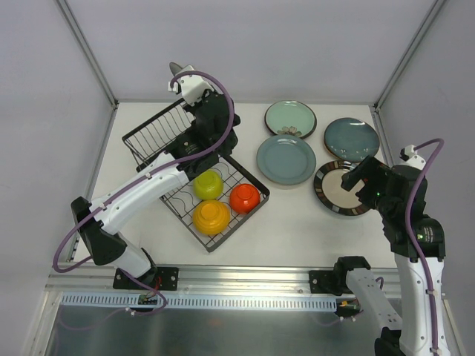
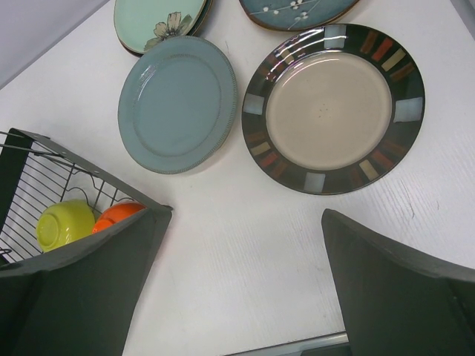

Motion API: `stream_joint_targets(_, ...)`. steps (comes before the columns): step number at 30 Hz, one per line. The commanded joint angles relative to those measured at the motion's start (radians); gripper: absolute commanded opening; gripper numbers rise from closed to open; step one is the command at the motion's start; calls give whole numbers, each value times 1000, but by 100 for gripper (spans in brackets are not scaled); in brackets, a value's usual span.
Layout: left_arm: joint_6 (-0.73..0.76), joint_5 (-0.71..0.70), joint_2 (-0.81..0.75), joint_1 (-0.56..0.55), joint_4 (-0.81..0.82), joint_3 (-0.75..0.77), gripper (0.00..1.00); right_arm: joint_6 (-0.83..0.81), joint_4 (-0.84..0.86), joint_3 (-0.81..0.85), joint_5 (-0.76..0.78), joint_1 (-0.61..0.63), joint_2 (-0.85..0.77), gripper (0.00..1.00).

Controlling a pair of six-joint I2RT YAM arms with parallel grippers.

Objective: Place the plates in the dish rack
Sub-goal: Insert the plate into the dish rack

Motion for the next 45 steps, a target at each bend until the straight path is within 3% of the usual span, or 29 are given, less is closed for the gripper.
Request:
stream_joint_targets(1,-31,8,-49,13,123,22,0,-19,30,2,4,6,-2,100)
stream_joint_targets(45,-100,-16,-5,45,120,-71,0,-21,40,-19,-5,12,4,100)
